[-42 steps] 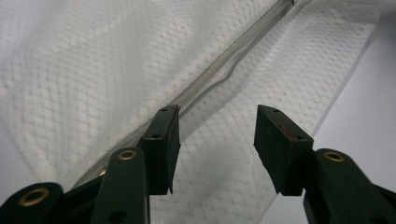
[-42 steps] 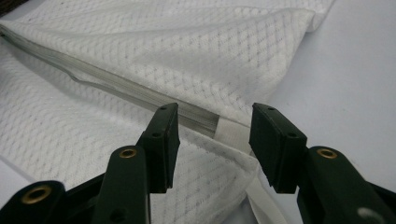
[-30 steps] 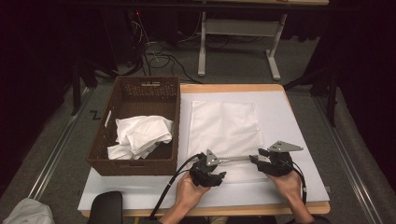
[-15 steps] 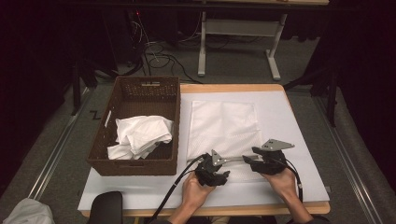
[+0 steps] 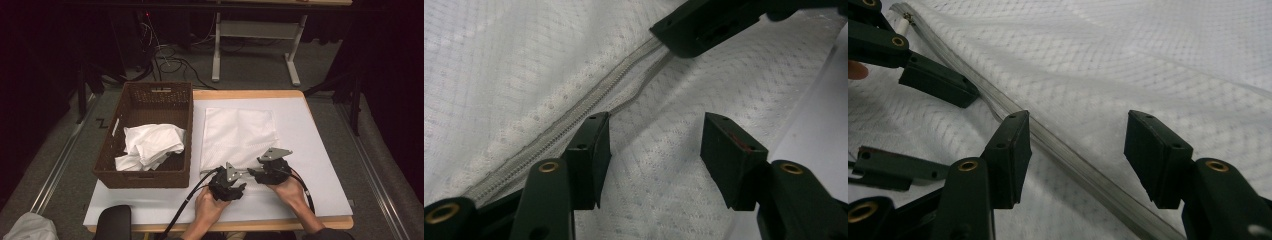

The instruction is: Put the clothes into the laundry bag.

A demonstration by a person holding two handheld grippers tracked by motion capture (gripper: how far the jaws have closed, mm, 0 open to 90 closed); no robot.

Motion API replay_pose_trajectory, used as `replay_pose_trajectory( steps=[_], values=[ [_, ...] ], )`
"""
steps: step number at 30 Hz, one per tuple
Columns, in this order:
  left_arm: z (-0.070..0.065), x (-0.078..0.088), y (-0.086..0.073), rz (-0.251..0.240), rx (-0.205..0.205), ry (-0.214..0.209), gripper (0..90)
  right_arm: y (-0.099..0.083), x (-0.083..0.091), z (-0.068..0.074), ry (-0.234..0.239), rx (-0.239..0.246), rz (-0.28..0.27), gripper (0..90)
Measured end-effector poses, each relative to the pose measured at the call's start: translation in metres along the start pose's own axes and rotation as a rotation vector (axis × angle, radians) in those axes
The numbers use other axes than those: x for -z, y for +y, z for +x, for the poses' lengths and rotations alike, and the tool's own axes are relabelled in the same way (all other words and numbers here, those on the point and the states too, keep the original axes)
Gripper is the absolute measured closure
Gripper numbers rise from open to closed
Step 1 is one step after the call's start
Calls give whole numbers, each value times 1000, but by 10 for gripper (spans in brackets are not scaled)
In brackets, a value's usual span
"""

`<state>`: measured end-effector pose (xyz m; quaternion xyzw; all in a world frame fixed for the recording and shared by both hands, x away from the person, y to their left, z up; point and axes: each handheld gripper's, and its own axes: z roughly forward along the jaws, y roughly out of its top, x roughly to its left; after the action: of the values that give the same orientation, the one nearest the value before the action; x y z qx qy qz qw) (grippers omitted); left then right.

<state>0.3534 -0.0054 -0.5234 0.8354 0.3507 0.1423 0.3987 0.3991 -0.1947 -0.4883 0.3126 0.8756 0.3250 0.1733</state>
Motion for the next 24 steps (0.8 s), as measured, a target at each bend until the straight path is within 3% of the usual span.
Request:
replay_pose_trajectory(
  steps=[10, 14, 21, 24],
  values=[
    [-1, 0, 0, -1, -4, 1, 442, 6, -16, 10, -12, 77, 57, 397],
    [-1, 0, 0, -1, -7, 1, 437, 6, -23, 7, -26, 63, 79, 399],
    [-1, 0, -1, 1, -11, 3, 432, 10, -29, -10, -47, -34, 71, 464],
    [-1, 0, -1, 1, -11, 3, 431, 10, -30, -14, -31, -52, 84, 477]
  ],
)
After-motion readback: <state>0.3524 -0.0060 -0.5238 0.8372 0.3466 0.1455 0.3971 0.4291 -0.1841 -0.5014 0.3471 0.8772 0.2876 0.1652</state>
